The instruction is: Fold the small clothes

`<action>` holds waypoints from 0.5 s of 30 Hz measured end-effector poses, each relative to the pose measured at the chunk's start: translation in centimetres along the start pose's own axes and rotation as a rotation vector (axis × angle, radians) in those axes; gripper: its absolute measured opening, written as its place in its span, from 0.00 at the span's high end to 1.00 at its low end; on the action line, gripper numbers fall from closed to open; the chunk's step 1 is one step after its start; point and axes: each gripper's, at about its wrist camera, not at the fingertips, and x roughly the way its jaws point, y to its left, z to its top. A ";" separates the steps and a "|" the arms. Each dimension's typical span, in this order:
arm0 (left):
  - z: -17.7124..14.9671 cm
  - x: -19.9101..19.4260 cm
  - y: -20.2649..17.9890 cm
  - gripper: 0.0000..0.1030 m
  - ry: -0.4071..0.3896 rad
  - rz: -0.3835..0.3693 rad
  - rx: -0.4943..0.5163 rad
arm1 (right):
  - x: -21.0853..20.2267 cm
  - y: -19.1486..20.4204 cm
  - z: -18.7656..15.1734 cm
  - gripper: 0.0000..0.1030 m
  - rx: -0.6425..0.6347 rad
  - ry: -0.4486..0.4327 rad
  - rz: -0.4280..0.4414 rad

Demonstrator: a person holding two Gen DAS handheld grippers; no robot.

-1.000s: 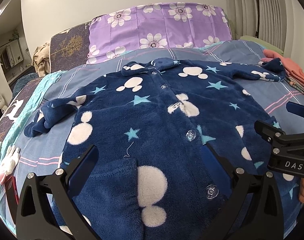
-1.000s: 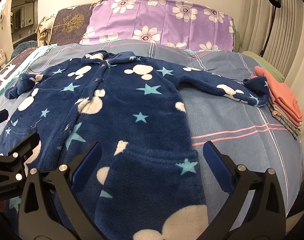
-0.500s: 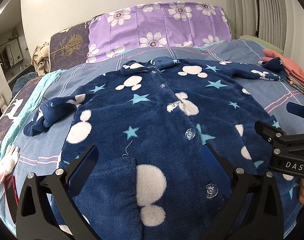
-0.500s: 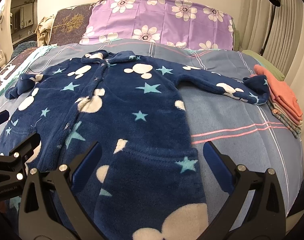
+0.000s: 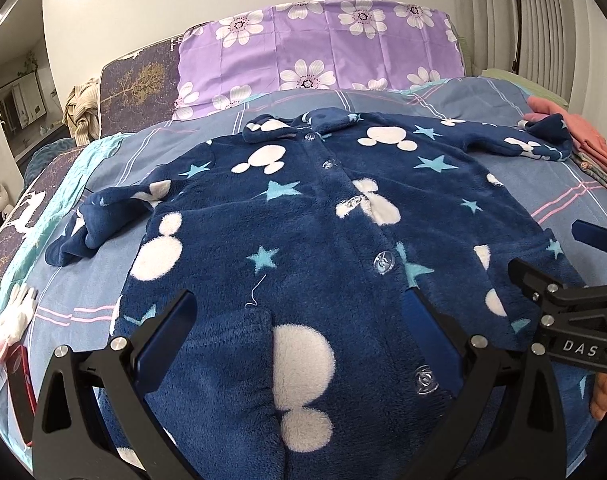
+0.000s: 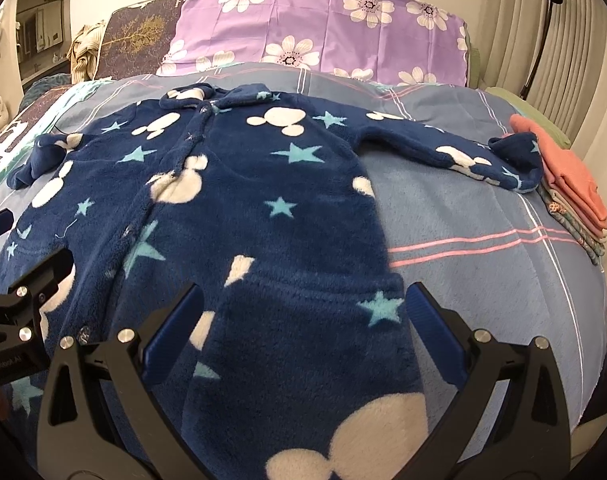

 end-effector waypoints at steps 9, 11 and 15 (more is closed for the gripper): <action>0.2 0.1 1.2 0.01 0.005 -0.092 -0.063 | -1.0 0.3 1.0 0.02 -0.033 -0.029 0.003; 0.3 0.1 1.5 0.01 0.012 -0.101 -0.080 | -1.2 0.5 1.4 0.02 -0.057 -0.036 0.005; 0.7 0.1 1.9 0.01 0.019 -0.098 -0.084 | -1.6 1.0 2.8 0.02 -0.111 -0.053 0.022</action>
